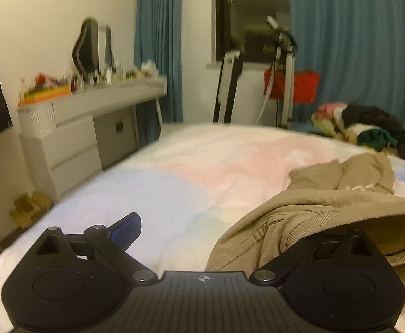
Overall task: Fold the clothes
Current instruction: 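Lower the shirt onto the bed and open both tools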
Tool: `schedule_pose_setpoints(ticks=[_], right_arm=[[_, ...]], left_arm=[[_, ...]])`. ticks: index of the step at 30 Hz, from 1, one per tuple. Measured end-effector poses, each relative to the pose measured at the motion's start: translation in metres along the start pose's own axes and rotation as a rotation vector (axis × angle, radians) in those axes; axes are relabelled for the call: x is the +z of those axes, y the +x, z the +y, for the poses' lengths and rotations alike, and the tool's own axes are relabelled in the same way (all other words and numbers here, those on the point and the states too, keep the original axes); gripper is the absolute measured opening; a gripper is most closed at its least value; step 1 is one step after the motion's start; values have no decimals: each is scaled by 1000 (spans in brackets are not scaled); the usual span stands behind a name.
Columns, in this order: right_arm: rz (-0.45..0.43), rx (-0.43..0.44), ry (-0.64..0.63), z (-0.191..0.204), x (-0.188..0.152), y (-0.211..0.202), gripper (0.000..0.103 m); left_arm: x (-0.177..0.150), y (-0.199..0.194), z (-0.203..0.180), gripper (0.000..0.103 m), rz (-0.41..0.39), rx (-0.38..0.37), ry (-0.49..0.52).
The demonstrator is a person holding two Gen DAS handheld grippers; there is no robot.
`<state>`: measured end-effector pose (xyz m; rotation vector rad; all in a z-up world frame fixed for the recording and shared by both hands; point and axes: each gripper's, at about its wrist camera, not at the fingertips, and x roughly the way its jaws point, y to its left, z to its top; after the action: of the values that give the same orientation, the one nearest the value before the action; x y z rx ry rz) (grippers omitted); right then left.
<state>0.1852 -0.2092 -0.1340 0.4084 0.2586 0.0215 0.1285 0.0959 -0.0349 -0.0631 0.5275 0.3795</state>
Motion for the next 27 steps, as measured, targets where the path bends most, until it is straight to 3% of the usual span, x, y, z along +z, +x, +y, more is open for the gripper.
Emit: schedule_pose_setpoints(ticks=[3, 9, 16, 20, 27], right_arm=[[27, 62, -31, 6, 0, -9, 87], [32, 47, -248, 26, 3, -38, 87], [39, 64, -93, 9, -4, -24, 87], [30, 64, -87, 6, -5, -23, 87], [22, 97, -99, 6, -1, -27, 87]], left_arm=[[6, 15, 5, 99, 40, -5, -6], [7, 41, 10, 98, 131, -64, -5], [-9, 24, 8, 101, 196, -93, 102], [-18, -2, 22, 101, 240, -176, 63], [-17, -48, 35, 102, 101, -201, 14]])
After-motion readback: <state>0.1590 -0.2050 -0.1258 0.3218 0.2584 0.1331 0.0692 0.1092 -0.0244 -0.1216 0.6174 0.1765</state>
